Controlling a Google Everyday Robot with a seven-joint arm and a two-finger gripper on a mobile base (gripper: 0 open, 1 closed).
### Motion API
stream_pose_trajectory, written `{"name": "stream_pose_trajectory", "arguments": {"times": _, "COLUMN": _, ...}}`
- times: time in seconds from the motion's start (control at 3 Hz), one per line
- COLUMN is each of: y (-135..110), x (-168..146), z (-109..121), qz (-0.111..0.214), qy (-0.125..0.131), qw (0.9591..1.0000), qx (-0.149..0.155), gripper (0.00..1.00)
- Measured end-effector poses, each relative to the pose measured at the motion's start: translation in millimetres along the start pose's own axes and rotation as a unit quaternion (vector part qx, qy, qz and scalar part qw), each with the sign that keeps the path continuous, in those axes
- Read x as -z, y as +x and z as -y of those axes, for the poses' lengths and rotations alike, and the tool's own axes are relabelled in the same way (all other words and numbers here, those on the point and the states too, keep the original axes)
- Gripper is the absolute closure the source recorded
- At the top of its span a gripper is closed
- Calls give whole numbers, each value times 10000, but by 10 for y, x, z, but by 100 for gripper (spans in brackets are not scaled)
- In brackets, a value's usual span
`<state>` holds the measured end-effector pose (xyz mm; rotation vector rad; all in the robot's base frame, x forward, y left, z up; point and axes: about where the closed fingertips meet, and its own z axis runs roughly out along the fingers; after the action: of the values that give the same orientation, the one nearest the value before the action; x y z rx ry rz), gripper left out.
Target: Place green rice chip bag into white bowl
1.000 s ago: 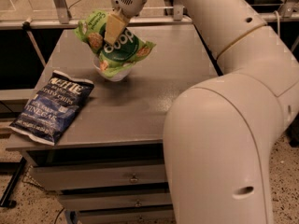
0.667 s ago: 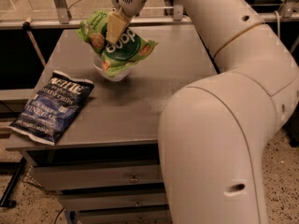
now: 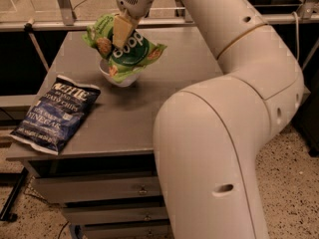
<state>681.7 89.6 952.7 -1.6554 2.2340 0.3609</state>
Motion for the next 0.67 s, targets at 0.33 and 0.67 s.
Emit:
{"name": "stream_pose_trajectory", "arguments": {"times": 0.33, "y": 5, "x": -53, "z": 30, "qz": -55, "qy": -24, "qw": 10000, "qx": -57, "gripper": 75}}
{"name": "stream_pose_trajectory", "arguments": {"times": 0.67, "y": -73, "x": -88, "z": 80, "qz": 73, "qy": 56, "qw": 9999, "qx": -50, "gripper": 52}}
